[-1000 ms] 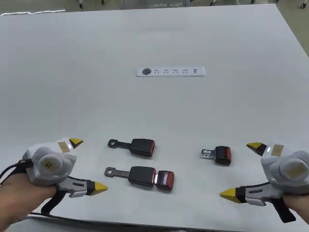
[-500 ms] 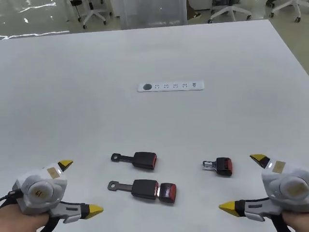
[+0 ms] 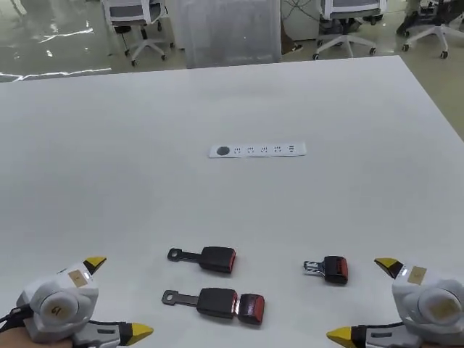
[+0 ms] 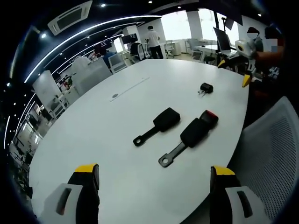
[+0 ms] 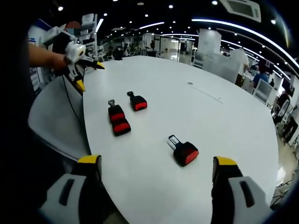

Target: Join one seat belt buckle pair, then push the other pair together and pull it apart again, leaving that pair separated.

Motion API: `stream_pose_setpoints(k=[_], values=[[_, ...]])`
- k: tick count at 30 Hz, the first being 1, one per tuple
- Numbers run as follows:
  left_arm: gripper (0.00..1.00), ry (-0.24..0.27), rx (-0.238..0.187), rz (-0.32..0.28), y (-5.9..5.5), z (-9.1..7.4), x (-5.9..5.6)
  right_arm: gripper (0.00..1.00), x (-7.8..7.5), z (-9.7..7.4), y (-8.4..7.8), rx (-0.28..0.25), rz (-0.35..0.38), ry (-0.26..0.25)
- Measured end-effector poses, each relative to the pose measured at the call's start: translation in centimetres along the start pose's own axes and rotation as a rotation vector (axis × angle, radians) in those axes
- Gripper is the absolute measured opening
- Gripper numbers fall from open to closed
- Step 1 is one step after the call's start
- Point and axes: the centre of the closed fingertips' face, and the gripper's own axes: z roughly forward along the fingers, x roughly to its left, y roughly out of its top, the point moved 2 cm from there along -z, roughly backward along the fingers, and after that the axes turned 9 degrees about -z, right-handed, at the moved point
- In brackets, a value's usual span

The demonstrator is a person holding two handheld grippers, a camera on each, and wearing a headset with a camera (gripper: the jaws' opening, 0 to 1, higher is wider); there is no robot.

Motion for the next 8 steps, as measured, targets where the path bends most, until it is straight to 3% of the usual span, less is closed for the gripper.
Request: stream_pose_setpoints(k=[4,8], values=[[1.00,-0.011,0.004,0.036,-0.23,-0.02,-0.61,0.99,0.29,-0.32,0.16,-0.006,0.020,-0.001],[1.00,-0.008,0.002,0.035,-0.21,-0.09,-0.63,0.99,0.69,-0.32,-0.17,0.000,0.024,-0.001]])
